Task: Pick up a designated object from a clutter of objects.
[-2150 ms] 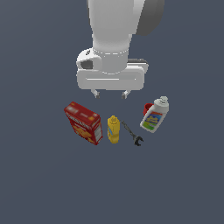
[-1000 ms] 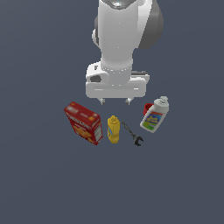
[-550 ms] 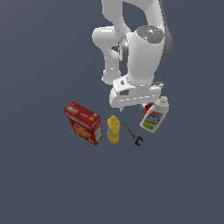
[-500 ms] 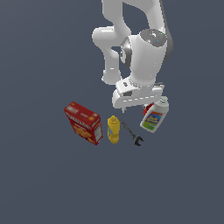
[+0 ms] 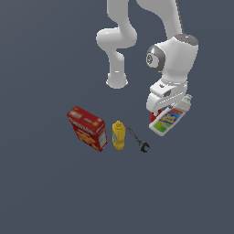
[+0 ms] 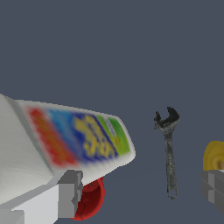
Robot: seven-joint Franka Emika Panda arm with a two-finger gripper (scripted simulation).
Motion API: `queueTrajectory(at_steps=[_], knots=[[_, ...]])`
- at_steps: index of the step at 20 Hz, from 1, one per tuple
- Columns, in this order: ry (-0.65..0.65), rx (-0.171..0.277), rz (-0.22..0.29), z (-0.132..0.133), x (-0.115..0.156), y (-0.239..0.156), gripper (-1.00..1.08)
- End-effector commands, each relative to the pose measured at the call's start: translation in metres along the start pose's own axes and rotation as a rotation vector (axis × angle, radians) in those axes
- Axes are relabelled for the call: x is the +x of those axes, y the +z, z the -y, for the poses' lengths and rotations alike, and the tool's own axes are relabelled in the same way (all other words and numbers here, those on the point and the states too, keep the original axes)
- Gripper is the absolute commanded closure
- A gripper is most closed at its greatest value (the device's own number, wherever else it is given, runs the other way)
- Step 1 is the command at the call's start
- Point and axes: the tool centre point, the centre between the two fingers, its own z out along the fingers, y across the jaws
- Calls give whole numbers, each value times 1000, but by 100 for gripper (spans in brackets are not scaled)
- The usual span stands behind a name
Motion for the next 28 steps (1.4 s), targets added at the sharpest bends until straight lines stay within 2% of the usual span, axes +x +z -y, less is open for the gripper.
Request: queueTrajectory(at_steps=[1, 5, 10, 18, 28], knots=[[-44, 28, 127, 21, -55, 61, -92], [-108, 38, 124, 48, -67, 73, -92], [-152, 46, 122, 65, -77, 81, -92], [-156, 46, 118, 67, -77, 84, -92], [-160, 48, 121, 70, -84, 121, -92]])
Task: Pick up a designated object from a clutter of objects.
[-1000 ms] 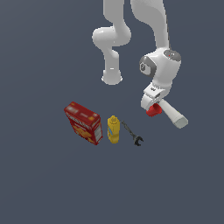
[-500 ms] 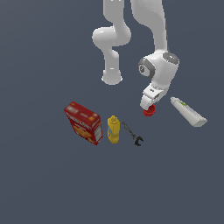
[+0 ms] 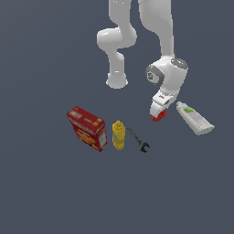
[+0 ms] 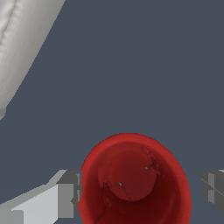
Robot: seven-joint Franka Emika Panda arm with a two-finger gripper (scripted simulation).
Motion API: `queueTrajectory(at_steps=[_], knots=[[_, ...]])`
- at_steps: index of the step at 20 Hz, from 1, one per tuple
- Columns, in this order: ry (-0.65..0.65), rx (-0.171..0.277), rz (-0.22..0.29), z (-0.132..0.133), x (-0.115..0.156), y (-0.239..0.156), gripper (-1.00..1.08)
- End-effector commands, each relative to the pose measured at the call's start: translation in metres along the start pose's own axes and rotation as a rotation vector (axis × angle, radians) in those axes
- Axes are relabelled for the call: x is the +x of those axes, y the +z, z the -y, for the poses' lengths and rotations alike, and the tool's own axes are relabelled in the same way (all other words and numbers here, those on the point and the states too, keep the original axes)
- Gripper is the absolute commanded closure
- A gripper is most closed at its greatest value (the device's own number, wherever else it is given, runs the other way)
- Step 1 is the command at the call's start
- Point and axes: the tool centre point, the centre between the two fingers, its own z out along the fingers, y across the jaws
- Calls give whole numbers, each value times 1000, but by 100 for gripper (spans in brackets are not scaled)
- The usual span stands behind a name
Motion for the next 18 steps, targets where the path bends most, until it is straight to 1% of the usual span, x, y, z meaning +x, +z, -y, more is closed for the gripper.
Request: queueTrajectory(at_steps=[1, 7, 8, 17, 18], knots=[[27, 9, 50, -9, -20, 27, -92], [27, 9, 50, -9, -20, 35, -92], [27, 9, 50, -9, -20, 35, 108], [27, 9, 50, -9, -20, 35, 108], [-24, 3, -22, 12, 9, 11, 108]])
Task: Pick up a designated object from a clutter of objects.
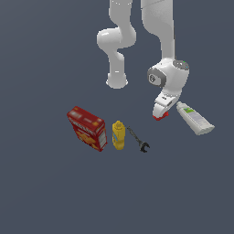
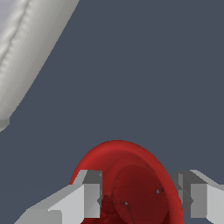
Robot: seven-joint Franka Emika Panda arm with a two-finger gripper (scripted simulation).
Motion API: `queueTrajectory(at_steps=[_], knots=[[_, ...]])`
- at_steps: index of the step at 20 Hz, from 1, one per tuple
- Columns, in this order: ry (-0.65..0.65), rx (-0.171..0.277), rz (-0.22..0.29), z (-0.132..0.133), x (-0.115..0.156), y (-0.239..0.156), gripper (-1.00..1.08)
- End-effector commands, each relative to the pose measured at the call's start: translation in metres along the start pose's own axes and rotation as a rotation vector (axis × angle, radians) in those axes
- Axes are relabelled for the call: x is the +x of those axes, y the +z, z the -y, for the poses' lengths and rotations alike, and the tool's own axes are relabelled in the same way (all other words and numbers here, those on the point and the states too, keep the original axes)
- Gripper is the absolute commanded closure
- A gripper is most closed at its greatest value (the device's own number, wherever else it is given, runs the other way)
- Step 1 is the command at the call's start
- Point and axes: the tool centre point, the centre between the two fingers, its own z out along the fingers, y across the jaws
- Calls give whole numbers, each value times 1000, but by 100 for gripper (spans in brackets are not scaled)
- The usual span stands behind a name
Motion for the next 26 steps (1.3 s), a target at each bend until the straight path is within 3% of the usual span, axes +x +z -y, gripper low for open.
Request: queueTrajectory(at_steps=[1, 13, 26], knots=[[-2, 2, 8, 1, -3, 3, 108], [2, 5, 16, -24, 6, -28, 108], [17, 12, 36, -96, 33, -115, 108]])
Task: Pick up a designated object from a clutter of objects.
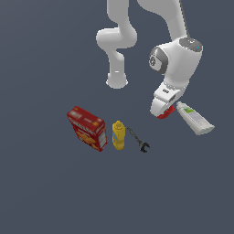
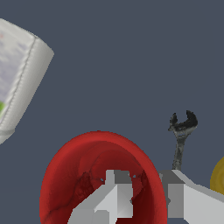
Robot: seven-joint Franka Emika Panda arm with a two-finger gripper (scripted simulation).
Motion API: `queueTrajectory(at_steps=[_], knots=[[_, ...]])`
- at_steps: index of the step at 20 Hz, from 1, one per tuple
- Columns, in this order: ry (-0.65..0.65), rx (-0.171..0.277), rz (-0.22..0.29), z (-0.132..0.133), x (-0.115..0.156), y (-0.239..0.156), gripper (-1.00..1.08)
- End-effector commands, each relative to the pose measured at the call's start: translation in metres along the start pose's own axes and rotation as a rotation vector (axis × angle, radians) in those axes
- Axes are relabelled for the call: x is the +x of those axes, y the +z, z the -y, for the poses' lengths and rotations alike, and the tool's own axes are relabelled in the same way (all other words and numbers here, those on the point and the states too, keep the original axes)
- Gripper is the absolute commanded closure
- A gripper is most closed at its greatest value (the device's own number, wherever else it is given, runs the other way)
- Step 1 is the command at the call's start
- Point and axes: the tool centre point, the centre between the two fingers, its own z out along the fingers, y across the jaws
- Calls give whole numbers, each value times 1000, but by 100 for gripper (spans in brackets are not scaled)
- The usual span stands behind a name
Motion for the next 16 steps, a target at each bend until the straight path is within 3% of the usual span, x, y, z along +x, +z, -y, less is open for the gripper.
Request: queueTrajectory(at_steps=[1, 16], knots=[[3, 1, 4, -16, 6, -20, 108], [25, -2, 32, -108, 41, -127, 108]])
